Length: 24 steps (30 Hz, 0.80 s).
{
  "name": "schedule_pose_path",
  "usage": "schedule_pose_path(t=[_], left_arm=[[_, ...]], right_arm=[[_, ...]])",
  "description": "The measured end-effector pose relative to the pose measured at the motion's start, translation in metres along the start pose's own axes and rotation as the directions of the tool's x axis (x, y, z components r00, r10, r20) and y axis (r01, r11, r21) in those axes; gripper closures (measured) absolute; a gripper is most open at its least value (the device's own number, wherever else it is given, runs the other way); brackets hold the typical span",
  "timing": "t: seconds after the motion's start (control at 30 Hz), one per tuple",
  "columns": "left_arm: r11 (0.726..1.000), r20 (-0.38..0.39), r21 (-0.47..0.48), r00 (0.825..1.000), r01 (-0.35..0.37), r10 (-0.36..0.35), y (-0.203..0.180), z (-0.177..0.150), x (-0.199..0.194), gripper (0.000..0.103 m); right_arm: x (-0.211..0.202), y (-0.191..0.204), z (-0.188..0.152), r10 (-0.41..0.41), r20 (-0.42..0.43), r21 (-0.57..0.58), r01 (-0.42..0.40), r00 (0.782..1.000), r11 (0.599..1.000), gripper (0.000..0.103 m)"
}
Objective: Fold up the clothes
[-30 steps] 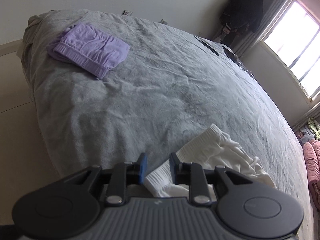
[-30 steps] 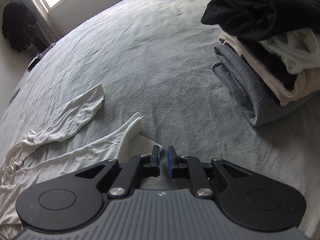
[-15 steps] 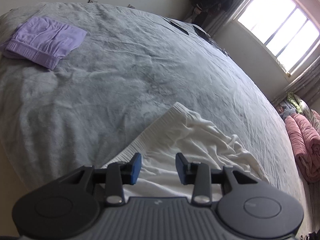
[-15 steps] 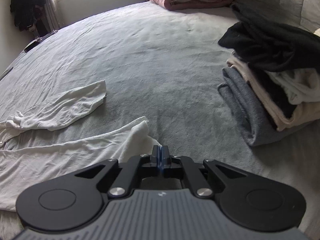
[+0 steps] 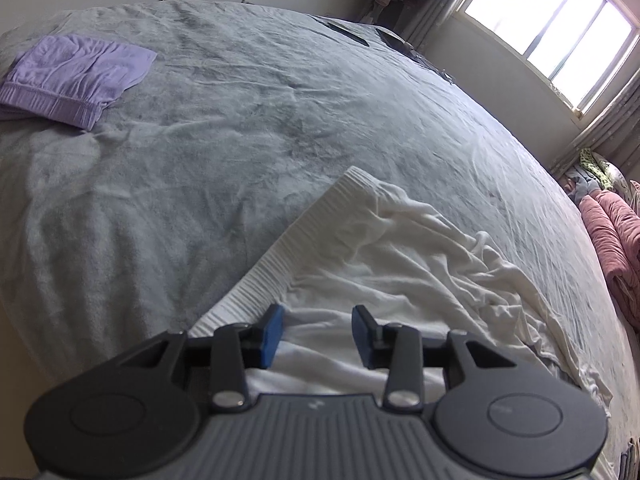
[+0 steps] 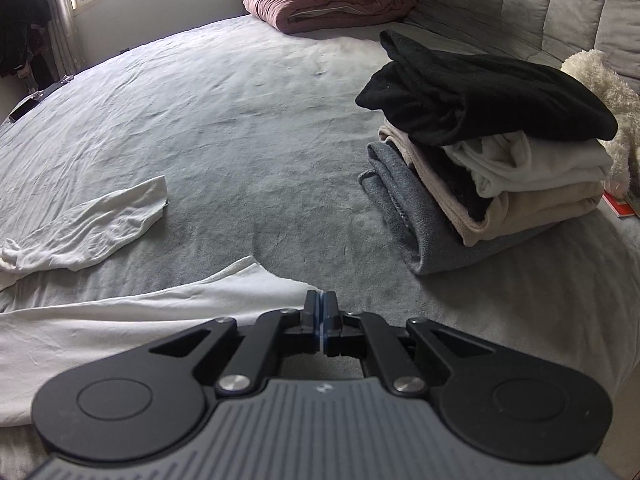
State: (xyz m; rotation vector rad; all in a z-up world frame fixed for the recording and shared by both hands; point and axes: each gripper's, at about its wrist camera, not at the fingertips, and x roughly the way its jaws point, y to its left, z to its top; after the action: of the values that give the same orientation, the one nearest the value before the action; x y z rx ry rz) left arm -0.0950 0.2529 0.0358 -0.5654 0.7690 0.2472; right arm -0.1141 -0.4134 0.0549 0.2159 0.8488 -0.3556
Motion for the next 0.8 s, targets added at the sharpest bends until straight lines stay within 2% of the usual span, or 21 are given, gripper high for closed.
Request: schedule_pose_path(t=[0.03, 0.1, 0.13, 0.17, 0.33, 0.47, 0.5, 0.6, 0.63, 0.7, 0.73, 0.77, 0.8], left_arm=[[1.0, -0.003, 0.004, 1.0, 0.0, 0.0, -0.001, 0.0, 0.001, 0.063], [1.0, -0.007, 0.007, 1.0, 0.005, -0.005, -0.002, -0.001, 0.001, 0.063], [1.0, -0.007, 0.008, 1.0, 0.01, -0.01, -0.003, -0.001, 0.001, 0.063], [1.0, -0.007, 0.012, 1.0, 0.013, -0.013, -0.004, -0.001, 0.0, 0.062], [0.999, 0.012, 0.036, 1.0, 0.013, -0.013, -0.012, 0.001, -0.003, 0.061], [0.999, 0.022, 0.05, 1.0, 0.01, -0.011, -0.022, 0.006, 0.0, 0.06], [0.998, 0.023, 0.054, 1.0, 0.01, -0.011, -0.024, 0.006, 0.0, 0.06], [0.997, 0.028, 0.076, 1.0, 0.008, -0.01, -0.032, 0.007, 0.002, 0.06], [0.997, 0.028, 0.08, 1.0, 0.008, -0.01, -0.034, 0.008, 0.002, 0.06], [0.997, 0.022, 0.074, 1.0, 0.009, -0.01, -0.034, 0.009, 0.004, 0.059], [0.998, 0.021, 0.068, 1.0, 0.006, -0.007, -0.034, 0.011, 0.005, 0.059], [0.998, 0.021, 0.062, 1.0, 0.003, -0.004, -0.033, 0.012, 0.006, 0.059], [0.998, 0.022, 0.058, 1.0, -0.001, 0.0, -0.033, 0.013, 0.007, 0.059]], right_arm=[[0.005, 0.004, 0.0, 0.046, -0.045, -0.034, -0.048, 0.998, 0.998, 0.101], [0.016, 0.01, 0.001, 0.165, -0.143, -0.071, -0.177, 0.976, 0.982, 0.097], [0.019, 0.012, 0.002, 0.194, -0.17, -0.073, -0.208, 0.966, 0.975, 0.089], [0.02, 0.012, 0.004, 0.2, -0.173, -0.075, -0.215, 0.964, 0.974, 0.088], [0.017, -0.003, 0.019, 0.181, -0.035, -0.057, -0.183, 0.983, 0.981, 0.088], [0.034, 0.001, 0.027, 0.218, -0.033, -0.081, -0.22, 0.975, 0.972, 0.087], [0.036, 0.003, 0.029, 0.23, -0.025, -0.094, -0.232, 0.973, 0.968, 0.083], [0.038, 0.01, 0.03, 0.269, -0.002, -0.142, -0.267, 0.963, 0.953, 0.041], [0.04, 0.015, 0.03, 0.279, -0.006, -0.172, -0.276, 0.96, 0.946, 0.039], [0.045, 0.022, 0.029, 0.274, -0.018, -0.222, -0.271, 0.962, 0.937, 0.039], [0.049, 0.025, 0.028, 0.256, -0.025, -0.241, -0.255, 0.966, 0.937, 0.047], [0.053, 0.028, 0.027, 0.238, -0.032, -0.26, -0.238, 0.971, 0.936, 0.059], [0.057, 0.03, 0.026, 0.22, -0.039, -0.279, -0.222, 0.975, 0.934, 0.083]])
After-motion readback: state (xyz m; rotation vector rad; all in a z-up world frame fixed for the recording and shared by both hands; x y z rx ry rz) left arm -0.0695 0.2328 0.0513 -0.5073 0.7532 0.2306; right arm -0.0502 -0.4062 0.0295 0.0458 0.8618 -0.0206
